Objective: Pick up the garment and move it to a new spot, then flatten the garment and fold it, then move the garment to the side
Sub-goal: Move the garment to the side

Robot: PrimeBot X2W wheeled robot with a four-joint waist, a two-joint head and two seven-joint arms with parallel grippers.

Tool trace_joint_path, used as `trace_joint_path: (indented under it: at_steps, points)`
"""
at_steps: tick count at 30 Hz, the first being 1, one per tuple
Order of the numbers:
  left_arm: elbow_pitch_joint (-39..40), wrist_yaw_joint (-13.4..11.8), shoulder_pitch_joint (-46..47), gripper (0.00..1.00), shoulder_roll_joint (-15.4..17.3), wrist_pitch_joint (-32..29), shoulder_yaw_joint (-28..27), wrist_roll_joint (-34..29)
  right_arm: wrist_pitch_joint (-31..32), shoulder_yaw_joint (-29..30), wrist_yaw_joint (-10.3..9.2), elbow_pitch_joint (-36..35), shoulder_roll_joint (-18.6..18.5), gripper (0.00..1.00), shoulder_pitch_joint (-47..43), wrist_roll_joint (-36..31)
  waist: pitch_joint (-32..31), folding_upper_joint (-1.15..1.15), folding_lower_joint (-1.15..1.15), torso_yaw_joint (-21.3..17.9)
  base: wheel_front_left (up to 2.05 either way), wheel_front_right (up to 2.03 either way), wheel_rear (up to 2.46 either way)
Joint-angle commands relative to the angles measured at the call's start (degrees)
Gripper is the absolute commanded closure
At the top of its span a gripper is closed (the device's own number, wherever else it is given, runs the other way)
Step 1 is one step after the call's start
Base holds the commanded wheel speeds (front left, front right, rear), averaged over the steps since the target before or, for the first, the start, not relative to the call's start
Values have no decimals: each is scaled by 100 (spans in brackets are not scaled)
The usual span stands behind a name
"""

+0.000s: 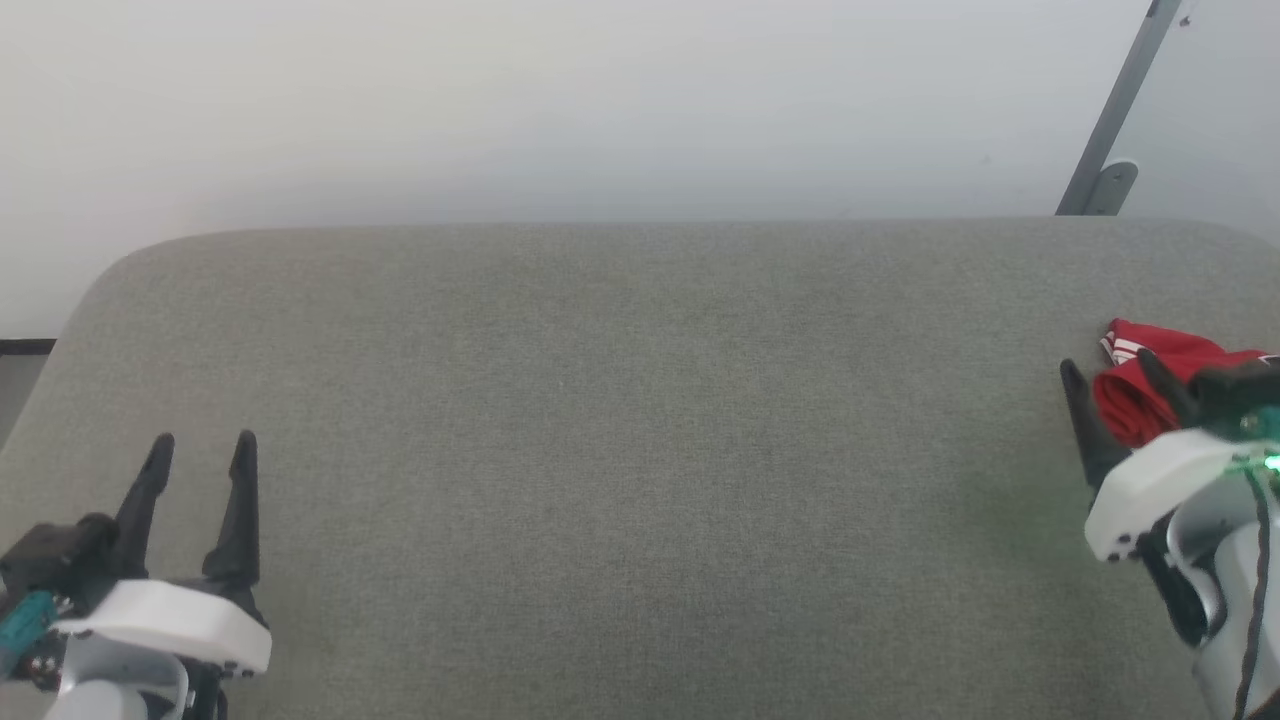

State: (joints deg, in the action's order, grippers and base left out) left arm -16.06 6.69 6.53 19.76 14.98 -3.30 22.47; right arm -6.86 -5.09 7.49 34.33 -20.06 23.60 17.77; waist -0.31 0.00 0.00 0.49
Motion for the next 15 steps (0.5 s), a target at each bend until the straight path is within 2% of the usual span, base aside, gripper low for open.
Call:
trace_joint_path:
  at_steps: [1,10,15]
  points:
    - [14,22,-101,0,-15,23,-38,16,-95,42,1,-108,45,0,-148,-55,-15,0,0,6,0,0,0]
    - [-94,79,-347,0,33,23,101,368,-389,501,1,-728,437,0,-937,-211,-66,0,0,-51,0,0,0]
    - [-137,81,-407,0,98,23,218,524,-333,710,1,-1022,665,0,-1252,-298,-65,0,0,-104,0,0,0]
